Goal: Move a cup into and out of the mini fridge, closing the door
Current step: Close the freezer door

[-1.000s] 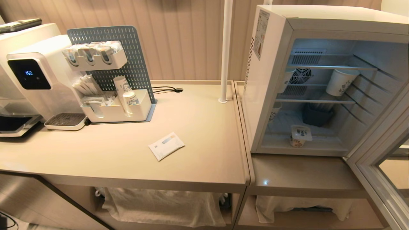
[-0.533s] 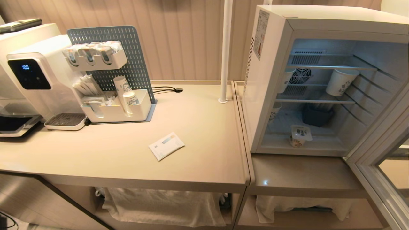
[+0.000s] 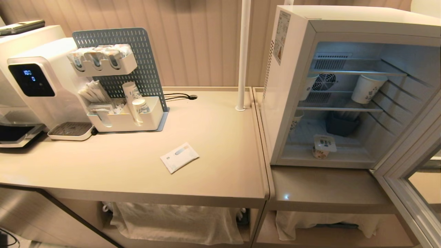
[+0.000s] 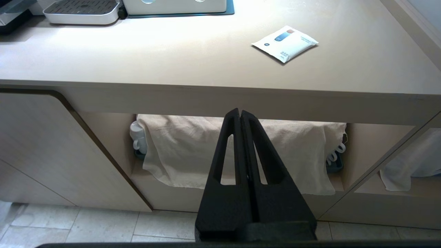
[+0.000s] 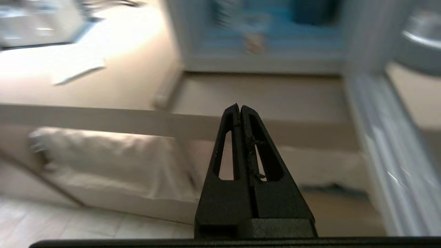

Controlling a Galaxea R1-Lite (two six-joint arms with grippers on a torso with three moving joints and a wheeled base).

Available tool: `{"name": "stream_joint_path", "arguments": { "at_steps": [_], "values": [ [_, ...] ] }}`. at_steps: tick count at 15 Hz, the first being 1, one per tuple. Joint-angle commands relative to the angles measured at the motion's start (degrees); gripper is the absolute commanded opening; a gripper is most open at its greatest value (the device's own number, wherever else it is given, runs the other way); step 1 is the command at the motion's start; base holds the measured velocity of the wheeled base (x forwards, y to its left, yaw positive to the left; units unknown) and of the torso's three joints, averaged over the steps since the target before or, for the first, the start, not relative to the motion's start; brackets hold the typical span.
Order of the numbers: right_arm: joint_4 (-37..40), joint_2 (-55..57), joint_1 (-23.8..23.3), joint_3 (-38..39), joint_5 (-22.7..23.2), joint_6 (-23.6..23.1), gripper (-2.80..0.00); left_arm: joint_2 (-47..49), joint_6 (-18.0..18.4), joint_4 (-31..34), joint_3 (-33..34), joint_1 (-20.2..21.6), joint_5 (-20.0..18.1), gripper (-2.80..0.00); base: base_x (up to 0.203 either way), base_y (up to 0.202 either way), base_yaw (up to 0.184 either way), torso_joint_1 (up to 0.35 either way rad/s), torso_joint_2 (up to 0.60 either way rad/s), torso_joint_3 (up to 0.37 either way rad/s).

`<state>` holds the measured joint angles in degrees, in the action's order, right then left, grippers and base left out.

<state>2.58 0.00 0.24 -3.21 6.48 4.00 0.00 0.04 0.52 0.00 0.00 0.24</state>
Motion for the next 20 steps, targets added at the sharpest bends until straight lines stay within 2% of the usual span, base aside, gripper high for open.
{"name": "stream_joint_path", "arguments": {
  "at_steps": [1, 5, 7, 9, 13, 16, 20],
  "values": [
    [3.3, 0.09, 0.02, -0.78, -3.37, 0.56, -2.8, 0.09, 0.05, 0.0, 0.09, 0.0, 0.02, -2.8, 0.0, 0.0, 0.0, 0.0, 0.0, 0.0],
    [5.64, 0.0, 0.02, -1.94, -5.02, -2.89, -2.8, 0.09, -0.04, 0.0, 0.0, 0.0, 0.02, -2.8, 0.0, 0.0, 0.0, 0.0, 0.0, 0.0],
    [6.12, 0.0, 0.02, -2.15, -6.47, -3.2, -2.8, 0.09, -0.04, 0.0, 0.04, 0.0, 0.02, -2.8, 0.0, 0.0, 0.0, 0.0, 0.0, 0.0],
    [8.16, 0.19, -0.03, -1.45, -5.97, -8.16, -2.8, 0.09, 0.05, 0.0, 0.09, 0.0, 0.02, -2.8, 0.0, 0.0, 0.0, 0.0, 0.0, 0.0],
    [9.2, 0.09, 0.02, -1.53, -6.4, -6.03, -2.8, 0.09, 0.05, 0.0, 0.09, 0.0, 0.02, -2.8, 0.0, 0.0, 0.0, 0.0, 0.0, 0.0],
    [9.29, 0.09, -0.06, -1.53, -6.13, -6.11, -2.8, 0.09, -0.04, 0.0, 0.01, 0.0, 0.02, -2.8, 0.0, 0.0, 0.0, 0.0, 0.0, 0.0],
    [9.29, 0.09, 0.02, -1.53, -6.12, -6.02, -2.8, 0.09, -0.04, 0.0, 0.09, 0.0, 0.02, -2.8, -0.151, 0.0, 0.003, 0.004, 0.0, 0.001]
  ]
}}
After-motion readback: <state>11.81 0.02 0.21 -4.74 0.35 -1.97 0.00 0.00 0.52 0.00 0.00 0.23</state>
